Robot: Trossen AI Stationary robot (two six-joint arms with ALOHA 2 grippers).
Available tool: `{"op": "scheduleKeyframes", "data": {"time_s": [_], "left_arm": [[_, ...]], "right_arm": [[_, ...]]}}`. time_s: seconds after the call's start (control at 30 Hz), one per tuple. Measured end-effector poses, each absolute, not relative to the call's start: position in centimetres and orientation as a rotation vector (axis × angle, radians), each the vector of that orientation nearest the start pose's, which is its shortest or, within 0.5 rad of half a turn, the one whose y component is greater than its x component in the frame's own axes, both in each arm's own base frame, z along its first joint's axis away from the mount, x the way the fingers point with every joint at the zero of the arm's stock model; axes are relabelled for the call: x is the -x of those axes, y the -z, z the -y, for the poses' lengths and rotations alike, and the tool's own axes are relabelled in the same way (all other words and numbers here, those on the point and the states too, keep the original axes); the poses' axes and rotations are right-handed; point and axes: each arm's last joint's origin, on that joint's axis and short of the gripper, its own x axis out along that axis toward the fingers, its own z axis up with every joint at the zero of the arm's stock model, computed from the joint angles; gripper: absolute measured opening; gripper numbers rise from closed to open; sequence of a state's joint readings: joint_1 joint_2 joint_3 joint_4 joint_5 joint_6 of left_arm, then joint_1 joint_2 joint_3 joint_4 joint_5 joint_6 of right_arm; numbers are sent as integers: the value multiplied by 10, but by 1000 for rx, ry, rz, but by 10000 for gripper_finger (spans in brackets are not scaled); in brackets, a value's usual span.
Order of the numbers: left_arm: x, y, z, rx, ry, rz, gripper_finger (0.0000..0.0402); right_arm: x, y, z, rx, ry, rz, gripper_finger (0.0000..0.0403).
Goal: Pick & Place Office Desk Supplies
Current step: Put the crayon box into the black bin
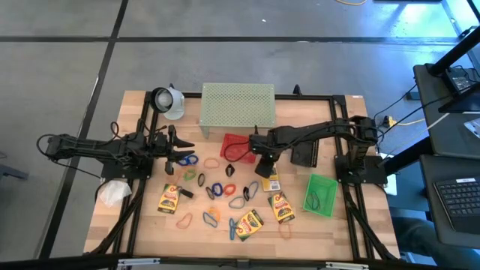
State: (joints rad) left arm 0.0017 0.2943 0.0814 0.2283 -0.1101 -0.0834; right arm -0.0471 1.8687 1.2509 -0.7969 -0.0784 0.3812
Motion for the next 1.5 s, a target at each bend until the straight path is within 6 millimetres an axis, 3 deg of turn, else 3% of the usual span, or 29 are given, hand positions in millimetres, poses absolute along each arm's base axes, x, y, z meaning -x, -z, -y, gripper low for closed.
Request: {"op": "scheduleKeyframes", "data": {"time_s": [0.53,1.1,1.5], "left_arm": [[-116,-188,-3,84,-111,20,112],[-116,-188,-3,75,-111,19,112],[-116,-188,-3,75,-87,18,112]], "right_arm": [[-342,-168,29,-317,88,-1452,184],[-340,-160,37,-400,40,-1420,182],[-345,-137,37,-436,-1,-1476,182]]}}
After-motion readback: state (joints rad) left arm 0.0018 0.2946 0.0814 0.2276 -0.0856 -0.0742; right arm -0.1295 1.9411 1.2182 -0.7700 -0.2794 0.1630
